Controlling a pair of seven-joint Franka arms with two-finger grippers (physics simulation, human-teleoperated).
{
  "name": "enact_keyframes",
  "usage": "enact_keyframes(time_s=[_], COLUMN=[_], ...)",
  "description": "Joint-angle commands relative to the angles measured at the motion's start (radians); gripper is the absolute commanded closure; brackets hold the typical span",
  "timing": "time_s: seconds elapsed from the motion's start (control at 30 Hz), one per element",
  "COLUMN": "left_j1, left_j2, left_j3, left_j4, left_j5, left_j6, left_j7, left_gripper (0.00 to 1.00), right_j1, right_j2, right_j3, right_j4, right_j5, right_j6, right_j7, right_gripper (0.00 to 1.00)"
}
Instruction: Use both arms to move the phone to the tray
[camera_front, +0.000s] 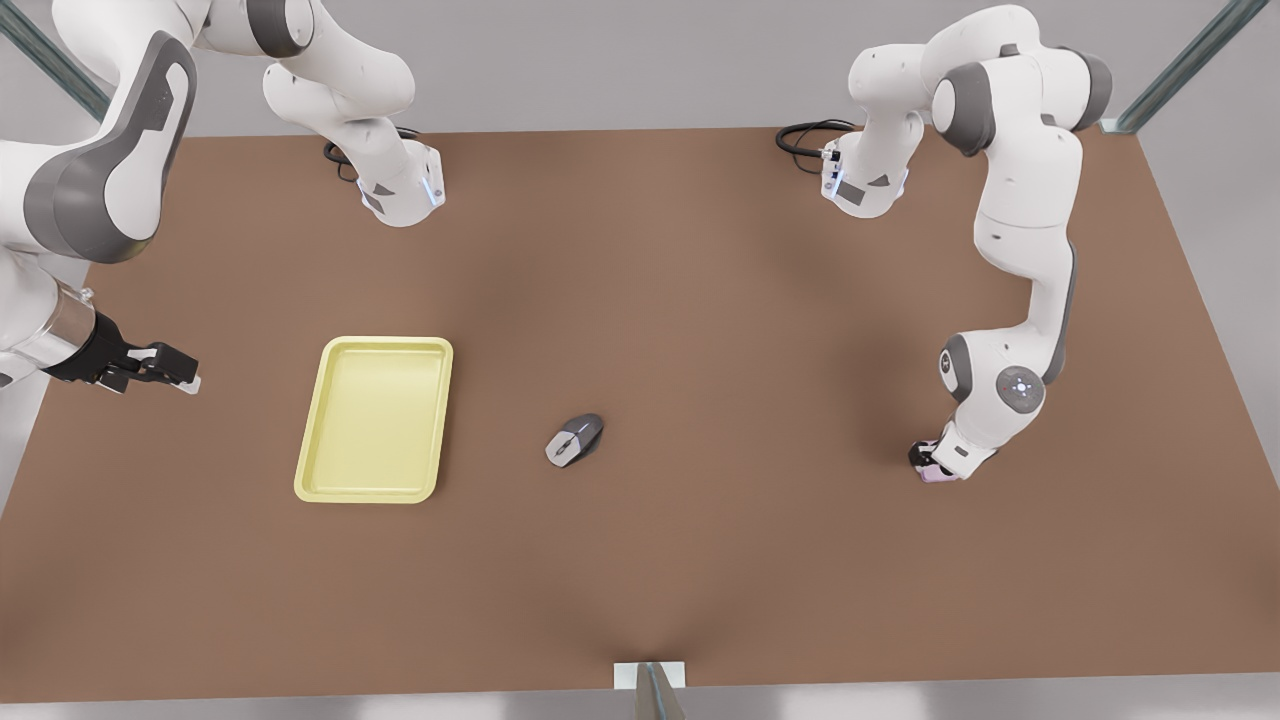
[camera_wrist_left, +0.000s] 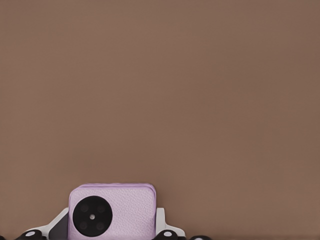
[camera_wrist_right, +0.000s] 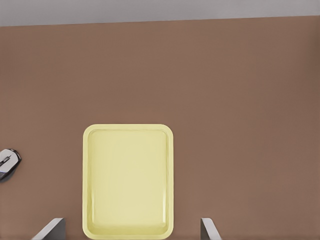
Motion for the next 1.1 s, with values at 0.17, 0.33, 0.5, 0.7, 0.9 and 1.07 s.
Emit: enact_keyframes(time_s=[0.17,0.33,0.5,0.7,0.9,1.07], left_j1=[0.0,-0.001,-0.004,-0.146,-0.415,-0.606], left_j2=[0.004,-0.004,-0.008,-0.022,0.002,0.124], left_j3=[0.0,-0.002,-0.005,-0.014,-0.014,-0.014], left_j4=[0.001,0.005,0.008,0.114,0.238,0.47], left_j5=[-0.001,-0.001,-0.001,-0.004,-0.004,-0.005], left_j6=[0.0,-0.007,-0.013,-0.147,-0.257,-0.34], left_j7=[0.008,0.003,0.0,-0.225,-0.644,-0.971], left_gripper=[0.18,0.18,0.18,0.18,0.18,0.18], right_j1=[0.001,0.0,0.001,0.0,0.001,0.001], right_j2=[-0.001,-0.001,-0.001,0.0,-0.001,-0.001], right_j3=[-0.001,-0.001,-0.001,-0.001,-0.001,-0.001], right_j4=[0.0,0.0,0.0,0.0,0.0,0.0], right_j5=[0.0,0.0,0.002,0.0,0.0,0.002], right_j6=[0.0,0.0,0.0,0.0,0.0,0.0], right_j7=[-0.001,-0.001,-0.001,-0.001,-0.001,-0.001], right_gripper=[0.0,0.0,0.0,0.0,0.0,0.0])
